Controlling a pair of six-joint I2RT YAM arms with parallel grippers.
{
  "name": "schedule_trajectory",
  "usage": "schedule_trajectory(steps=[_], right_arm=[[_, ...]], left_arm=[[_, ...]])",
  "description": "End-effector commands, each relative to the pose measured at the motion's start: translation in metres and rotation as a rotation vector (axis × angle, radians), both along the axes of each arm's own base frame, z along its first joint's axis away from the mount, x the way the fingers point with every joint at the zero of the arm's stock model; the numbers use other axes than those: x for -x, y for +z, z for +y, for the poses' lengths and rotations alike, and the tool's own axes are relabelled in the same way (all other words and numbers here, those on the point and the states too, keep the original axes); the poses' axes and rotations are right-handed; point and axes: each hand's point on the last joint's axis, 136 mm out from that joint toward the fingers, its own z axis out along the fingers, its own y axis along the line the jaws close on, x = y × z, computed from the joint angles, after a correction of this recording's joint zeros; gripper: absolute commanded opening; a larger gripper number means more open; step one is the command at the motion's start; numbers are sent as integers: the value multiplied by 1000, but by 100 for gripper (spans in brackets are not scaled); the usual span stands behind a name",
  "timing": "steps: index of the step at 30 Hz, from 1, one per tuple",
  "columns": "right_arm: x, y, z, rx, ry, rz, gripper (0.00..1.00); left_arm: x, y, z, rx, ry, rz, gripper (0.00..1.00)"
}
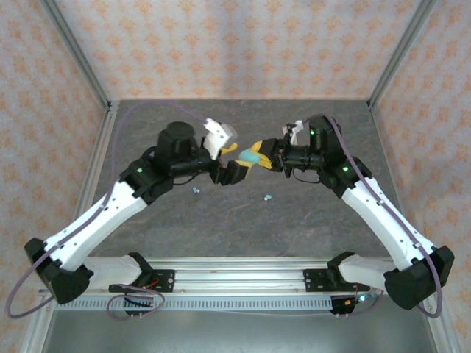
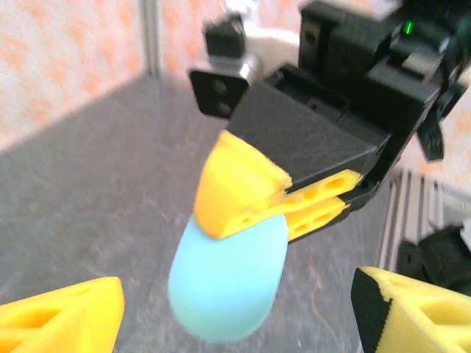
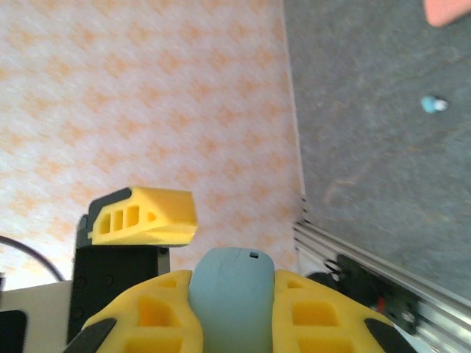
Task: Insert the wireless bluetooth earbuds into the charging case
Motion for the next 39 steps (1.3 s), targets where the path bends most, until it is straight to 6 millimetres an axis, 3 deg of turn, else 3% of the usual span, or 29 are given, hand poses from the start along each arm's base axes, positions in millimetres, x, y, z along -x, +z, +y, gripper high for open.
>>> schedule_trajectory(steps=[1,4,13,27,34,39], right_arm=[[-8,45,2,-132,-61,42,9],[-5,58,5,-164,-35,49,9],[-10,73,11,-218,-24,69,9],[-11,75,10,-254,-36,90,9],[-13,80,9,-289,-49,94,9],[-13,74,10,-281,-49,106,9]], left_arm=[[-8,37,15,226,-10,-28,78],[-11,46,23,346,-64,-17,73],[-20,48,0,377,-199,28,69],[-28,55,-10,372,-238,26,48],[-29,52,-10,373,-212,14,52],[-30,55,-11,379,-215,13,49]])
